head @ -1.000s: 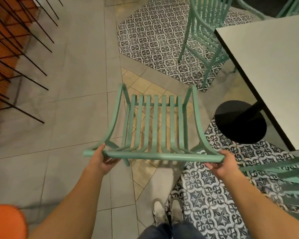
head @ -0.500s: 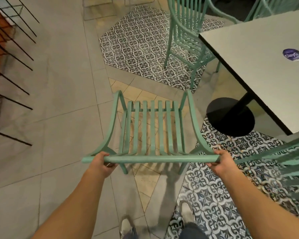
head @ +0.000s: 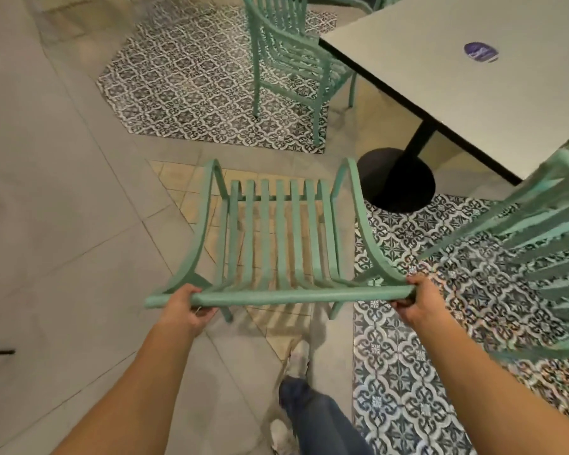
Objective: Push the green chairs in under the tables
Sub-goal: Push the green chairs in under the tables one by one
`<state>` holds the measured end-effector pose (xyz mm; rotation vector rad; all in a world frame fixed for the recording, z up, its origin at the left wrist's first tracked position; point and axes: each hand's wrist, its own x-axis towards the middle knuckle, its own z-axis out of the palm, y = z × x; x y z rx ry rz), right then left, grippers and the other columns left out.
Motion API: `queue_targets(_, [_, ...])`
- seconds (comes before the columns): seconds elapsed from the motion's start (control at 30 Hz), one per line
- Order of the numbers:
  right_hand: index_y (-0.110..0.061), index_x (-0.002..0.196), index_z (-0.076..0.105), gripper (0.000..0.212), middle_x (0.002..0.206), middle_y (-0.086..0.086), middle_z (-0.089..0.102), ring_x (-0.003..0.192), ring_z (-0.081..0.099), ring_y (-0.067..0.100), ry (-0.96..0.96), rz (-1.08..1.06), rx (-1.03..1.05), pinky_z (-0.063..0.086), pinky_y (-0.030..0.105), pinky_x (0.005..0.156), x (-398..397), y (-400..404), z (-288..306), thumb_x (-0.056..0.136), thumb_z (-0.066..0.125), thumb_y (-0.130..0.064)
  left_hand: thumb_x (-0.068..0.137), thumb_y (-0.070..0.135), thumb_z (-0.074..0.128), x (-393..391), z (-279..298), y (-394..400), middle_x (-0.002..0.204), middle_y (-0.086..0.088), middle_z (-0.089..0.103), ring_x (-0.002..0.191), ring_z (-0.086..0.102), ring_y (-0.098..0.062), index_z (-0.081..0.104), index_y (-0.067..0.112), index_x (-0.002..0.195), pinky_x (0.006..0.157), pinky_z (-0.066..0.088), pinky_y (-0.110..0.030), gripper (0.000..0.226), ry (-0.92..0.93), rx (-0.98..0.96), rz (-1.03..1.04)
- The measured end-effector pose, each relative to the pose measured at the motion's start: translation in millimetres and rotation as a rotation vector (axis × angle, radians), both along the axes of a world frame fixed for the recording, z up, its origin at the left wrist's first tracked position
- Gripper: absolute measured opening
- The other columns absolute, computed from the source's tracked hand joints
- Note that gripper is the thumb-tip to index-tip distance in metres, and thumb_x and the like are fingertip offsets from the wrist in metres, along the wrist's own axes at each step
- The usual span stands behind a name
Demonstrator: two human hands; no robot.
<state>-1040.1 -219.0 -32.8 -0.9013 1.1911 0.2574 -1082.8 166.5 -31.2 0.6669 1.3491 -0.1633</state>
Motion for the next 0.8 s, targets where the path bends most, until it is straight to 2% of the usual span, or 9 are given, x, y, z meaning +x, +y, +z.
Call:
queue_targets(0.1, [-0.009,0.087,0.046,0.005,0.083,0.009,0.05,0.061,0.043,0.016,-0.03,-0.047,0.038,0.037,0.02,0.047,-0.4,26.6,-8.4,0.087,0.041,-0.01,0.092,0.005,0.052,21.4,-3.1,29.3,0.093,-0.011,0.057,0.096,0.056,-0.027,0.051,0.004,0.087,0.086,0.048,-0.045,0.004,0.015,0.026,-0.051])
queue_targets(0.23, [-0.011,0.091,0.05,0.015,0.081,0.008,0.054,0.064,0.049,0.019,-0.023,-0.184,0.059,0.042,0.016,0.041,3.7,62.8,-21.5,0.079,0.044,-0.006,0.091,0.004,0.05,55.9,-4.2,71.3,0.103,-0.016,0.057,0.104,0.055,-0.031,0.048,0.002,0.09,0.09,0.048,-0.045,0.003,0.021,0.054,-0.111])
queue_targets(0.37, [-0.009,0.092,0.052,0.013,0.089,0.012,0.057,0.072,0.054,0.021,-0.028,-0.337,0.073,0.054,0.025,0.044,8.0,100.3,-20.6,0.088,0.04,-0.006,0.09,0.004,0.05,90.1,-1.8,106.3,0.117,-0.018,0.057,0.112,0.058,-0.033,0.05,0.003,0.098,0.091,0.05,-0.048,0.008,0.034,0.075,-0.157])
queue_targets(0.47, [-0.009,0.088,0.052,0.013,0.09,0.012,0.057,0.075,0.056,0.02,-0.044,-0.365,0.085,0.056,0.034,0.061,13.0,121.8,-11.7,0.089,0.04,-0.005,0.09,0.004,0.05,114.0,0.4,121.4,0.107,-0.018,0.058,0.091,0.062,-0.03,0.049,0.003,0.1,0.082,0.049,-0.043,0.01,0.054,0.101,-0.242])
queue_targets(0.53, [-0.009,0.084,0.05,0.014,0.089,0.013,0.057,0.076,0.056,0.021,-0.046,-0.397,0.068,0.055,0.036,0.071,16.3,133.0,-5.6,0.092,0.038,-0.005,0.091,0.003,0.049,128.6,1.8,128.4,0.102,-0.018,0.058,0.083,0.062,-0.029,0.048,0.003,0.099,0.082,0.049,-0.042,0.008,0.034,0.099,-0.272])
queue_targets(0.63, [-0.005,0.091,0.052,0.012,0.091,0.015,0.057,0.079,0.057,0.023,-0.052,-0.454,0.07,0.056,0.034,0.059,18.3,144.5,-5.0,0.09,0.04,-0.005,0.092,0.003,0.048,150.1,4.3,135.3,0.096,-0.018,0.057,0.081,0.061,-0.03,0.047,0.005,0.092,0.081,0.054,-0.043,0.002,0.032,0.1,-0.32])
queue_targets(0.7, [-0.002,0.104,0.054,0.019,0.091,0.016,0.057,0.078,0.057,0.023,-0.047,-0.467,0.062,0.053,0.035,0.066,19.5,152.5,-5.0,0.089,0.043,-0.007,0.092,0.003,0.047,164.5,6.0,139.7,0.092,-0.017,0.055,0.079,0.06,-0.03,0.046,0.005,0.086,0.069,0.059,-0.045,0.006,0.006,0.096,-0.362])
queue_targets(0.73, [-0.002,0.107,0.053,0.021,0.092,0.016,0.057,0.078,0.057,0.023,-0.046,-0.484,0.057,0.051,0.035,0.069,19.6,159.9,-4.1,0.089,0.044,-0.007,0.092,0.003,0.047,174.9,7.0,142.6,0.09,-0.017,0.055,0.077,0.059,-0.029,0.045,0.005,0.083,0.069,0.059,-0.045,0.009,0.0,0.097,-0.398])
queue_targets(0.8, [-0.003,0.097,0.053,0.013,0.094,0.017,0.056,0.078,0.056,0.023,-0.062,-0.526,0.035,0.051,0.034,0.073,19.2,171.9,-3.3,0.088,0.044,-0.005,0.093,0.004,0.048,189.9,11.1,146.6,0.085,-0.016,0.053,0.072,0.058,-0.026,0.045,0.005,0.081,0.083,0.054,-0.043,0.013,0.004,0.109,-0.447])
